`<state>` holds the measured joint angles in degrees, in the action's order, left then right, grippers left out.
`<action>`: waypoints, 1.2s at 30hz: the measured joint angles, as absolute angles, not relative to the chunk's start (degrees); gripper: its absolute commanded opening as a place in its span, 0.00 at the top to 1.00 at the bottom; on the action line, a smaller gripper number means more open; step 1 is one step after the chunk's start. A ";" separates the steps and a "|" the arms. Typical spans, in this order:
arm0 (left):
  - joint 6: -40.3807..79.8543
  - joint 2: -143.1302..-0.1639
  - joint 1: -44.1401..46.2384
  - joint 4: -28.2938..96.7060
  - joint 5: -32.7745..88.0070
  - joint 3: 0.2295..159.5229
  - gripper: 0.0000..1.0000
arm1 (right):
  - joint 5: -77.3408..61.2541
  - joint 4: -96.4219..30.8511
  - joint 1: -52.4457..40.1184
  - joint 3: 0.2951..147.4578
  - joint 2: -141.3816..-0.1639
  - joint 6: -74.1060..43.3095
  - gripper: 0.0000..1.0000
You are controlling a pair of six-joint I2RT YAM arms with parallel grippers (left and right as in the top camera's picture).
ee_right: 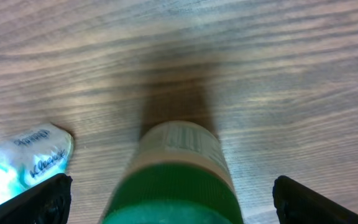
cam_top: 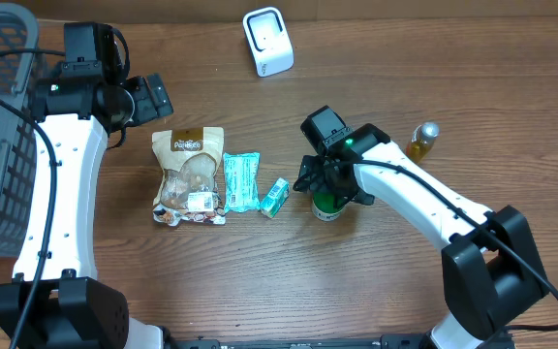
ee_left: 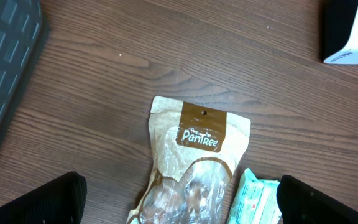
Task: Scan the item barcode
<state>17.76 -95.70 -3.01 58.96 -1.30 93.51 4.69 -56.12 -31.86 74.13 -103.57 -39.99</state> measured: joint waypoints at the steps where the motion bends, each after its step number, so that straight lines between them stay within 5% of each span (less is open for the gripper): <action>1: 17.76 -95.70 -3.01 58.98 -1.30 93.51 0.00 | 4.69 -55.72 -31.86 73.67 -103.57 -40.25 0.00; 14: 17.76 -95.70 -3.01 58.96 -1.30 93.51 0.00 | 2.87 -56.75 -31.90 71.02 -103.59 -41.78 0.20; 19: 17.76 -95.70 -3.01 58.96 -1.30 93.51 0.00 | 0.51 -56.84 -31.90 71.02 -103.59 -41.87 0.34; 36: 17.76 -95.70 -2.98 58.96 -1.30 93.51 0.00 | 5.72 -59.16 -31.90 71.02 -103.57 -31.62 0.43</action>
